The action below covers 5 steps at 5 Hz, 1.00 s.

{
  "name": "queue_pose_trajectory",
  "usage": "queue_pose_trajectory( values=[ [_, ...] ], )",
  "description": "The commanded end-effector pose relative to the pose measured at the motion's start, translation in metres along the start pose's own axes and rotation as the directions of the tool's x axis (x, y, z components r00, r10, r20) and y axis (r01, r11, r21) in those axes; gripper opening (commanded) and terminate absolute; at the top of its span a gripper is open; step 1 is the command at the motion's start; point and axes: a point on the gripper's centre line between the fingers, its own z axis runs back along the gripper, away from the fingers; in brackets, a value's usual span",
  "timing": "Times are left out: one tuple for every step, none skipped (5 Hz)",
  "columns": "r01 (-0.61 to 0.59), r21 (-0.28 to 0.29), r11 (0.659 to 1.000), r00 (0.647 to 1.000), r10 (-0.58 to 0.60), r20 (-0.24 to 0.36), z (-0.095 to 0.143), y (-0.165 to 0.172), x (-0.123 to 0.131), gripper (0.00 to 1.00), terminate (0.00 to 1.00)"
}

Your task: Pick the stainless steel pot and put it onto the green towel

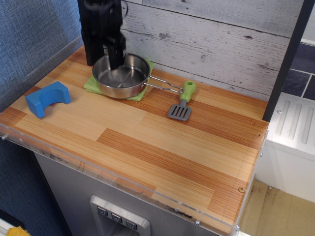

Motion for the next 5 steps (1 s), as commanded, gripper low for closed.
queue_pose_trajectory(
  values=[
    [0.009, 0.097, 0.995, 0.988, -0.023, 0.15, 0.083, -0.005, 0.015, 1.0, 0.0],
    [-0.016, 0.105, 0.994, 0.977, -0.007, 0.214, 0.11, -0.015, 0.012, 1.0, 0.0],
    [-0.016, 0.105, 0.994, 0.977, -0.007, 0.214, 0.11, -0.015, 0.012, 1.0, 0.0],
    [-0.016, 0.105, 0.994, 0.977, -0.007, 0.214, 0.11, -0.015, 0.012, 1.0, 0.0],
    [-0.016, 0.105, 0.994, 0.977, -0.007, 0.214, 0.11, -0.015, 0.012, 1.0, 0.0]
  ],
)
